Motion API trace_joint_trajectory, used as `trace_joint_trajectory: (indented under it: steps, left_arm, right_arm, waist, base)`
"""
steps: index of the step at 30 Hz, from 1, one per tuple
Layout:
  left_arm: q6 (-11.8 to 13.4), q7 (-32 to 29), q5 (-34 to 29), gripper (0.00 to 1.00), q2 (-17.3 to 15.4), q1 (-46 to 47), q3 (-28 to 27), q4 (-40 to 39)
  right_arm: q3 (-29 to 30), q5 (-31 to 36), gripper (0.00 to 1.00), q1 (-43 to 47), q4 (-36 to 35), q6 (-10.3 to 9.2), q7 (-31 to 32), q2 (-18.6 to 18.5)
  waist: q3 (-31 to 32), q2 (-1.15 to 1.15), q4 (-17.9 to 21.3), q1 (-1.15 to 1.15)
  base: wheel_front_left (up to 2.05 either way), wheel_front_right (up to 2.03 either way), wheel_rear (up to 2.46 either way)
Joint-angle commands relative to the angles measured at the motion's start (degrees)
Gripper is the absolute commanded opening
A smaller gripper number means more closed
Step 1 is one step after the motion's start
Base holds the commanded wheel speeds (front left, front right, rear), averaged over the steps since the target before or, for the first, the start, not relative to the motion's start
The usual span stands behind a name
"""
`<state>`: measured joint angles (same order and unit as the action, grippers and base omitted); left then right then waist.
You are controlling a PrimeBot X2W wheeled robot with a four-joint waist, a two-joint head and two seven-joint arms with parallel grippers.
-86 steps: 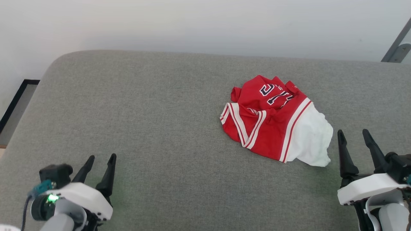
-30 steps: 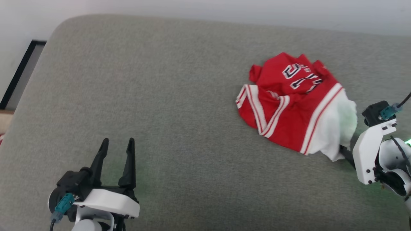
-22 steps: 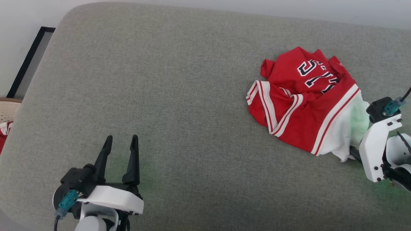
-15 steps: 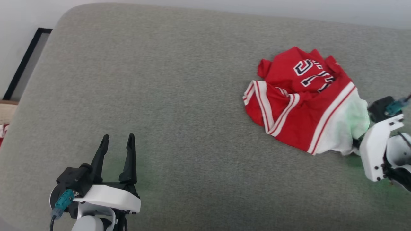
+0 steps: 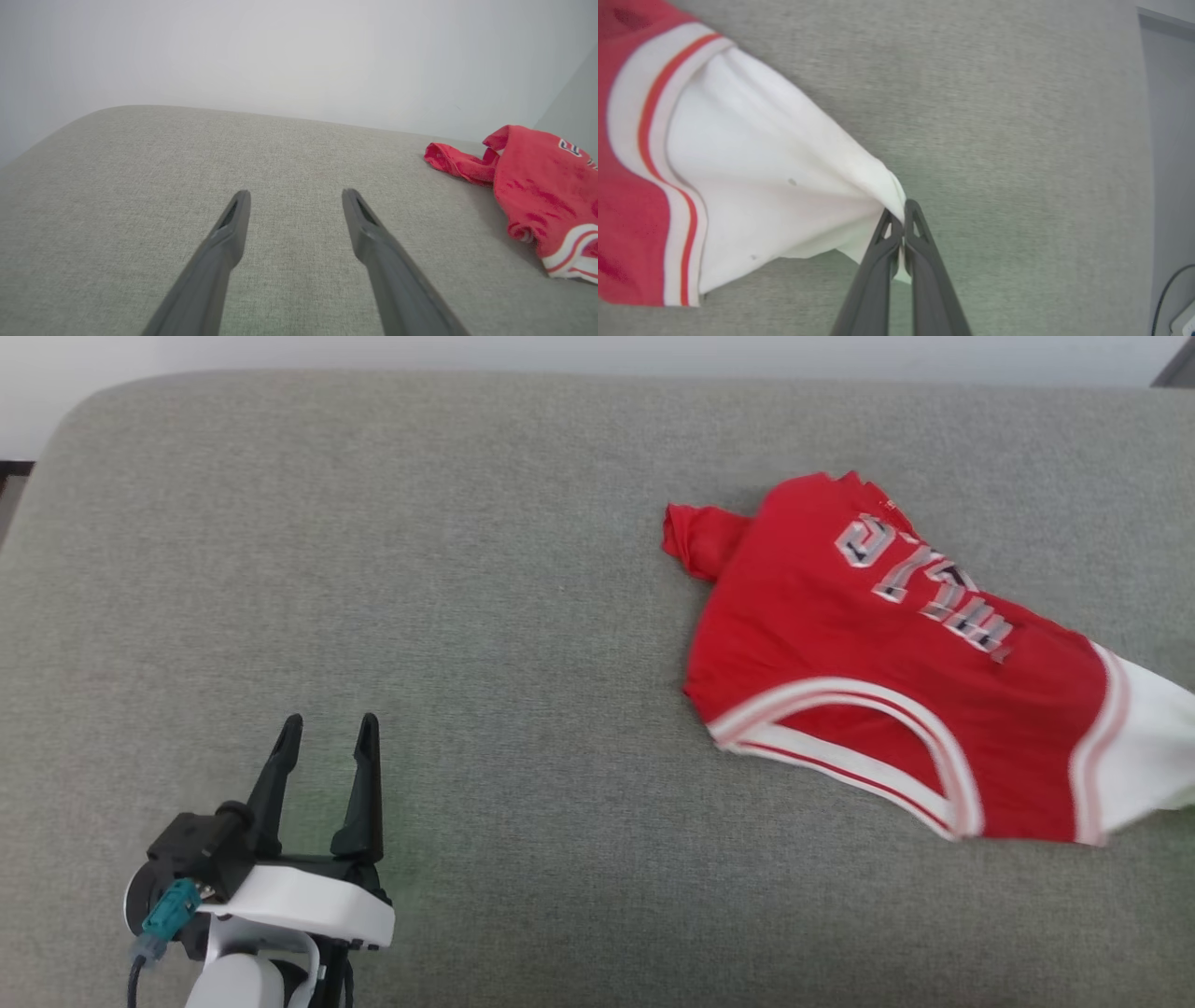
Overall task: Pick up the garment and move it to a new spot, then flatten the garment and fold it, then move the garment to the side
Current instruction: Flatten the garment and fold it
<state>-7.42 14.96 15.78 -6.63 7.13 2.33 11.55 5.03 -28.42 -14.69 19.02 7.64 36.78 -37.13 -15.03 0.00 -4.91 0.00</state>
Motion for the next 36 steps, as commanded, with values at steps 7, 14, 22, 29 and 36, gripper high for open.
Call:
trace_joint_trajectory:
  steps: [7, 14, 22, 29, 36]
  left_arm:
    - [-0.08, 0.32, 0.35, 1.00, -0.89, 1.42, 0.35, -0.30]
    - [-0.08, 0.32, 0.40, 1.00, -1.71, 1.98, 0.35, -0.32]
    - [-0.09, 0.32, 2.05, 1.00, -4.68, 5.19, 4.09, -0.92]
    - [-0.09, 0.15, 8.90, 1.00, -14.09, 14.21, 19.26, -1.63]
    - [-0.02, -15.17, 30.83, 1.00, -24.23, 30.78, 41.39, -4.04]
  right_arm:
    - [11.26, 5.55, 0.00, 0.89, 3.55, -0.27, -2.97, 0.94]
    - [18.37, 11.41, 0.00, -0.26, 6.85, -0.27, -6.15, 3.99]
    - [21.15, 14.99, 1.00, -4.25, 7.79, -0.27, -13.11, 7.31]
    - [24.73, 16.75, 1.00, -5.78, 4.55, -0.19, -23.53, 11.05]
    - [21.90, 15.71, 1.00, -6.45, -1.86, -0.16, -28.99, 16.45]
  waist:
    - [-1.50, 0.00, 0.62, 0.00]
    - [-2.60, 0.00, 0.90, 0.00]
    - [-3.22, 0.00, 3.33, 0.00]
    - [-2.57, 0.00, 6.20, 0.00]
    - [-3.57, 0.00, 10.45, 0.00]
  base:
    - [0.00, 0.00, 0.00]
    - [0.00, 0.00, 0.00]
    - [0.00, 0.00, 0.00]
    - [0.00, 0.00, 0.00]
    - [0.00, 0.00, 0.00]
